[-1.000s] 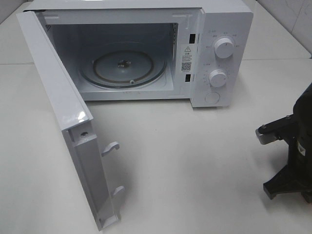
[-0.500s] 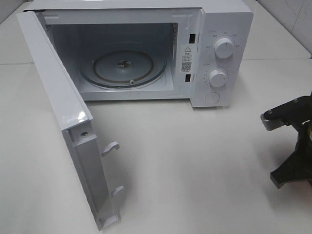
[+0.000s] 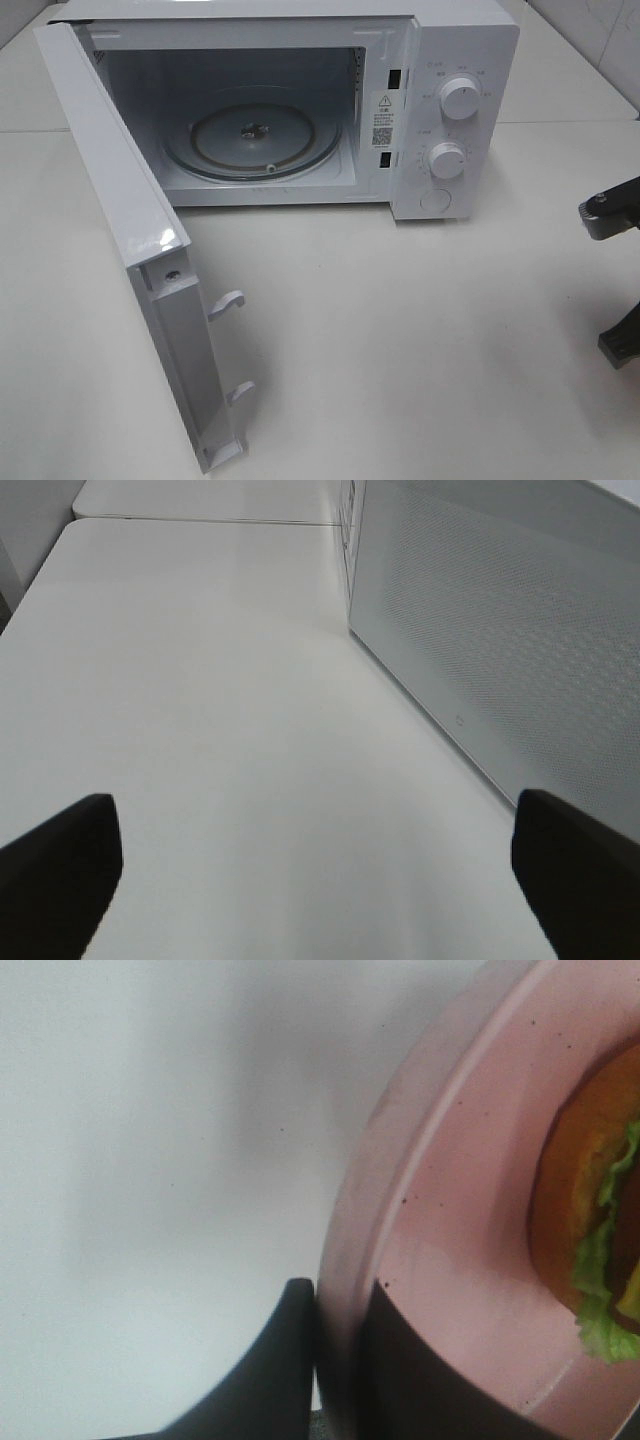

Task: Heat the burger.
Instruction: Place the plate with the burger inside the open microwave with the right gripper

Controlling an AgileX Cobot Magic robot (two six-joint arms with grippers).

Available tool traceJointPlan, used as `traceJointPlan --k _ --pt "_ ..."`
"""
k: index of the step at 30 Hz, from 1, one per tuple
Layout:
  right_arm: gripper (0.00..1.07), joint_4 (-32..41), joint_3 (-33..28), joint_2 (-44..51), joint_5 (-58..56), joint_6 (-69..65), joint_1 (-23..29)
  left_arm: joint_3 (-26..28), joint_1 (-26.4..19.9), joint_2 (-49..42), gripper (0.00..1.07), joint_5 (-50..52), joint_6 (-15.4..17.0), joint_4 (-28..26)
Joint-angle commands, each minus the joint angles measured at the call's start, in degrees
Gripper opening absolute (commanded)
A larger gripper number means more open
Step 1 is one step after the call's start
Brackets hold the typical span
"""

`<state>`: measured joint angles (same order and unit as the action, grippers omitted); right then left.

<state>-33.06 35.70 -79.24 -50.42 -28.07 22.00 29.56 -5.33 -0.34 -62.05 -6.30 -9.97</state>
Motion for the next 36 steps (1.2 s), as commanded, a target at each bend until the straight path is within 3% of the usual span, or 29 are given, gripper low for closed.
traceJointPlan --k 1,8,36 --pt "0.00 -2.69 0.17 2.46 -2.75 0.34 0.00 -0.06 -0.17 -0.69 0.98 0.80 0.23 -0.17" --pt "0.01 -1.78 0.17 5.04 -2.98 0.34 0.23 -0.06 -0.17 -0.69 0.98 0.80 0.23 -0.17" --pt "0.02 -4.81 0.11 8.37 -9.74 2.86 23.26 -0.06 -0.17 -0.69 0.98 0.80 0.23 -0.17"
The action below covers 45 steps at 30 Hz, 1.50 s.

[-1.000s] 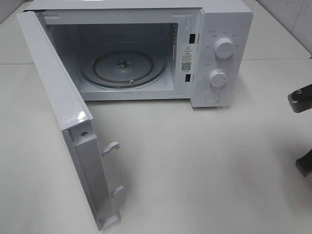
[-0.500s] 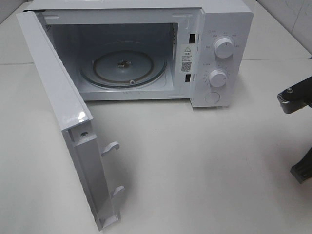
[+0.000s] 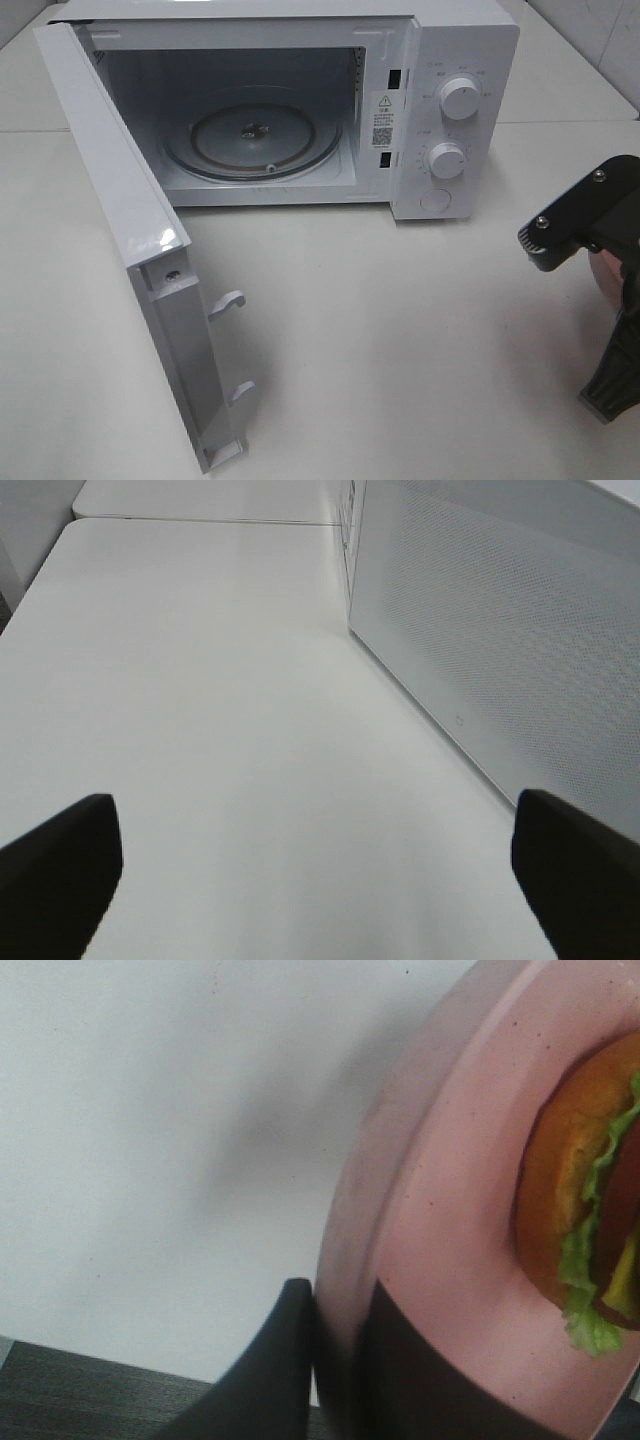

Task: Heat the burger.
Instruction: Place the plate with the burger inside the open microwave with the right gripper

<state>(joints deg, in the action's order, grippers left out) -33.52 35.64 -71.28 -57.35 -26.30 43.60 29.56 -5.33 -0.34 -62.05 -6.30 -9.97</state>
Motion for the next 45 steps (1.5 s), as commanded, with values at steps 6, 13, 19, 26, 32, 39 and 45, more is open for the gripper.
traceJointPlan --k 6,13,19,26,32,39,45 --pt "0.02 -4.81 0.17 0.40 -4.47 2.98 5.84 -0.06 -0.17 -0.69 0.98 0.80 0.23 -0.17" --pt "0.02 -5.10 0.17 0.40 -6.82 4.70 6.99 -0.06 -0.17 -0.69 0.98 0.80 0.23 -0.17" --pt "0.02 -6.07 0.17 0.40 -8.02 4.70 6.99 -0.06 -0.17 -0.69 0.98 0.80 0.23 -0.17" --pt "0.02 -6.42 0.23 0.40 -8.08 4.70 6.99 -0.06 -0.17 -0.69 0.98 0.80 0.23 -0.17" --pt "0.02 -6.53 0.23 0.40 -7.45 4.70 7.05 -0.06 -0.17 -0.69 0.98 0.80 0.23 -0.17" --pt "0.03 -9.00 0.17 0.40 -6.65 8.31 11.92 -0.06 -0.17 -0.69 0.98 0.80 0.23 -0.17" --pt "0.03 -10.08 0.17 0.40 -4.81 10.37 14.38 -0.06 -0.17 -0.69 0.98 0.80 0.23 -0.17"
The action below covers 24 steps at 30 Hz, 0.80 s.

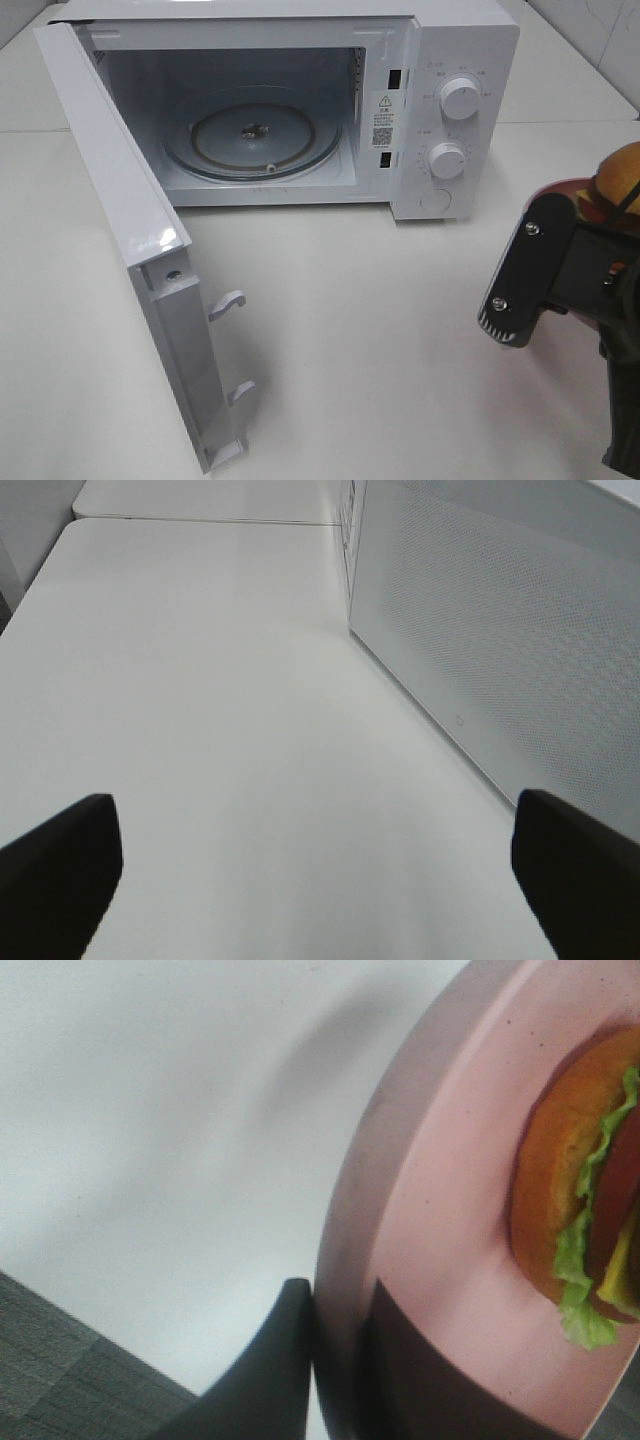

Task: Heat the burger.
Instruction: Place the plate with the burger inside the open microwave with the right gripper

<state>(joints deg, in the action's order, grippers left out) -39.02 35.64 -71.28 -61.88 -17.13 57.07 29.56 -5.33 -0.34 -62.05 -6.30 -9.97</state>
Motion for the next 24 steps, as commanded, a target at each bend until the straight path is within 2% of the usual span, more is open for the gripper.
traceJointPlan --k 1,24 --pt "0.03 -4.93 0.17 0.40 0.74 1.20 0.92 -0.06 -0.17 -0.69 0.98 0.80 0.23 -0.17" --pt "0.03 -7.28 0.17 0.40 19.31 22.35 0.92 -0.06 -0.17 -0.69 0.98 0.80 0.23 -0.17"
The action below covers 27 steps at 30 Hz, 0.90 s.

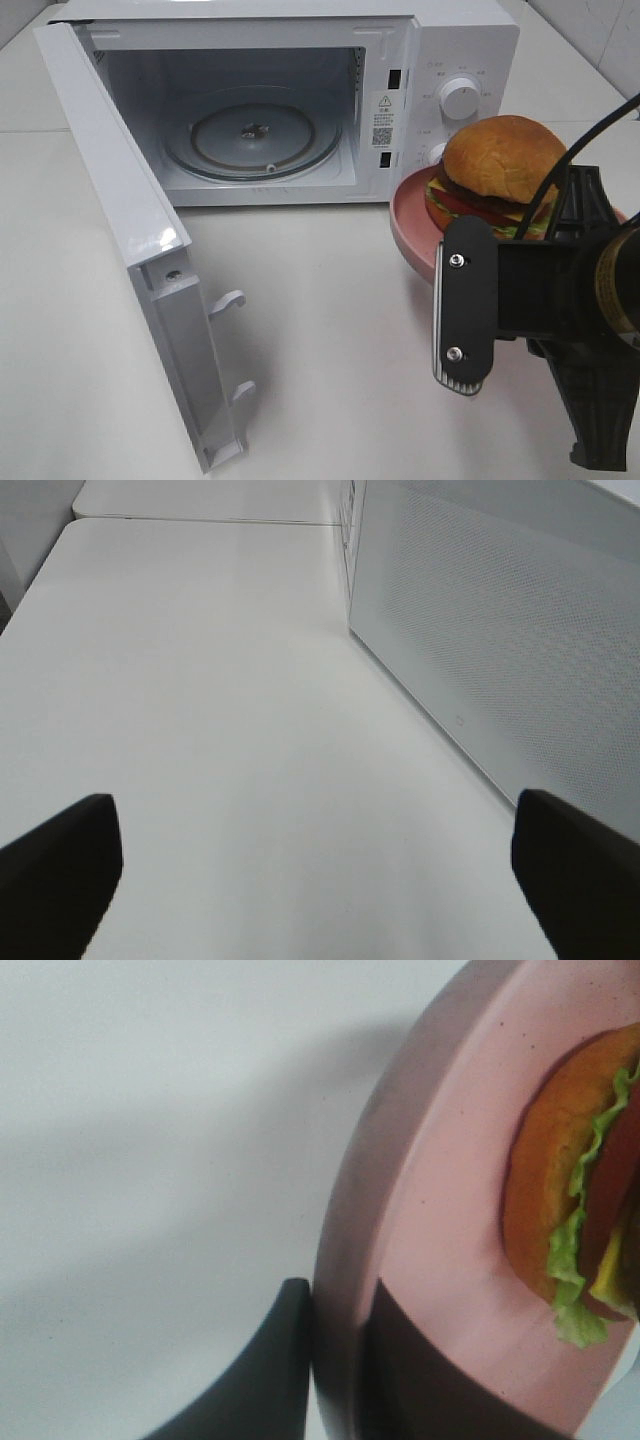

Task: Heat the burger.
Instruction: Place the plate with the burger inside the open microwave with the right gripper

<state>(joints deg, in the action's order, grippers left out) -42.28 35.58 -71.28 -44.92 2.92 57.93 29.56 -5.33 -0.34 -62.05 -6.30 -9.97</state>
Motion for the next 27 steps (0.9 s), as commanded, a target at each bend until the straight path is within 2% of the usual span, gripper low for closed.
traceJointPlan --k 1,27 --pt "0.03 -4.01 0.23 0.40 2.35 2.29 0.06 -0.06 -0.17 -0.69 0.98 0.80 0.23 -0.17" --pt "0.05 -5.10 0.23 0.40 16.21 19.25 0.06 -0.06 -0.17 -0.69 0.98 0.80 0.23 -0.17"
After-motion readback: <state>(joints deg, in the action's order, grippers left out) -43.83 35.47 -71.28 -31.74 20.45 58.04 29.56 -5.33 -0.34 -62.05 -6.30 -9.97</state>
